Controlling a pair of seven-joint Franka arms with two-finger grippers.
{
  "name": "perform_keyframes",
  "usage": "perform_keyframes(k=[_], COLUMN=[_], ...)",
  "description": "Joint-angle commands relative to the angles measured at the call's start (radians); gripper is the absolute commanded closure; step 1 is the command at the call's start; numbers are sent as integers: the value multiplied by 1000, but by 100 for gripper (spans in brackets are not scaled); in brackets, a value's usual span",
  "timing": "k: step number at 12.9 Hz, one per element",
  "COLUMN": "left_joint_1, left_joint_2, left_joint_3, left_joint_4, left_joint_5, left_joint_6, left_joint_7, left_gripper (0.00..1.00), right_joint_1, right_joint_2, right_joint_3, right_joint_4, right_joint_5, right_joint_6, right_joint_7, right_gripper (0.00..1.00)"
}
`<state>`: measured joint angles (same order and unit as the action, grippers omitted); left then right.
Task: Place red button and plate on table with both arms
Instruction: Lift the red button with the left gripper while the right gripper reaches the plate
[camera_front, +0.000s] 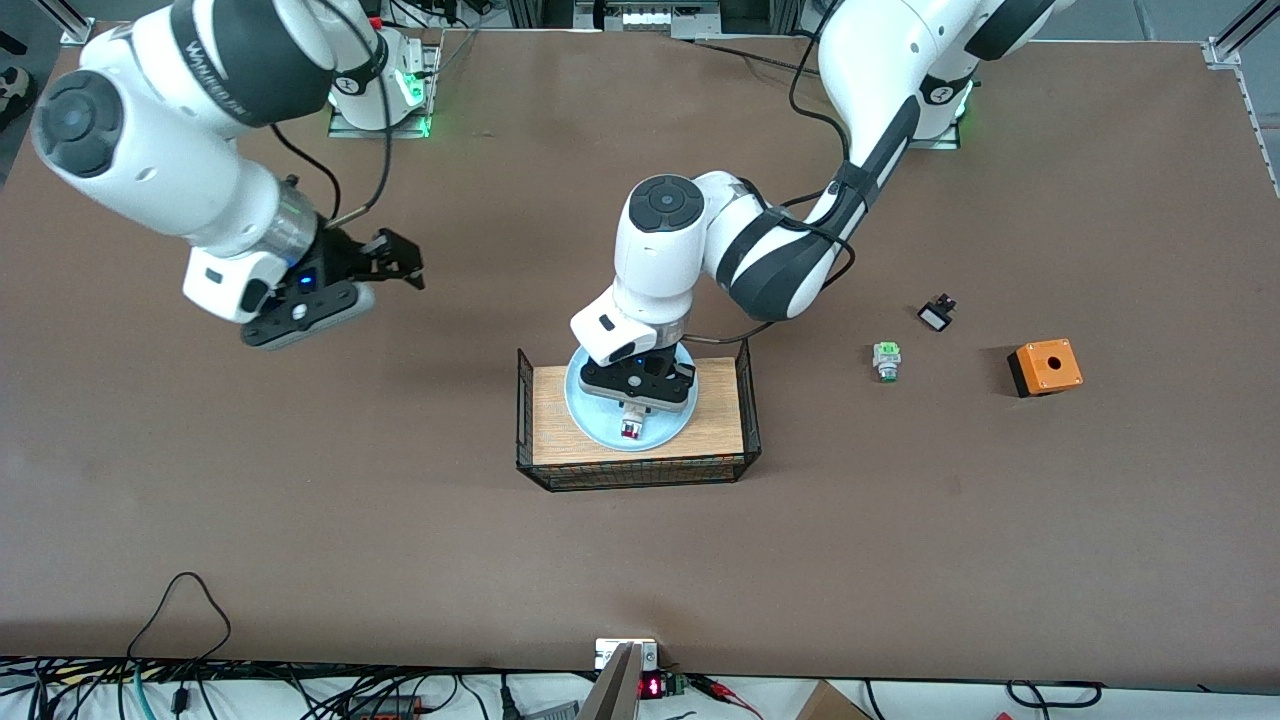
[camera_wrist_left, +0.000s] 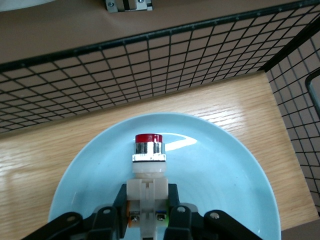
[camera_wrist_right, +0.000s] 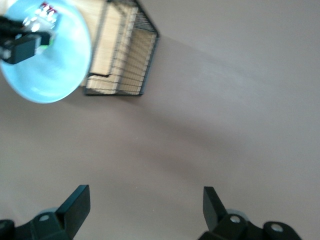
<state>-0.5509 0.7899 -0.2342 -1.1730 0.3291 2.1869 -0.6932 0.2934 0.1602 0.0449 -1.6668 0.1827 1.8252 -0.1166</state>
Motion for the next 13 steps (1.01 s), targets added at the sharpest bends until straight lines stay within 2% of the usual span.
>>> perform_keyframes(k=[1,3,5,7,11,13], left_joint_1=[-6,3,46,130,308,385], left_joint_2=[-93,-162,-214,-260,-270,-265], left_joint_3=[-7,-5,-5,-4,-2,-2], left_joint_4=[15,13,15,13,-1,-43], left_joint_5=[7,-19,-39,-74,-82,-108], left_joint_6=[-187,-306,-412,-491,-549,-539], left_joint_7=[6,8,20,169,504,584], left_gripper=[86,86,86,86,85,83], right_joint_1=[58,125,164,203,308,355], right_joint_2=[-1,-1,7,8,54,100], right_joint_3=[-7,-7,-7,-7,-7,-7], right_joint_4=[15,13,12,7,5,5], right_joint_5=[-78,-147,-149,-149,-160,-221], right_joint_6=[-1,51,104,147,248,316], right_joint_7=[-81,-154,-184,-186,-210,-198], right_gripper=[0,0,0,0,0,0])
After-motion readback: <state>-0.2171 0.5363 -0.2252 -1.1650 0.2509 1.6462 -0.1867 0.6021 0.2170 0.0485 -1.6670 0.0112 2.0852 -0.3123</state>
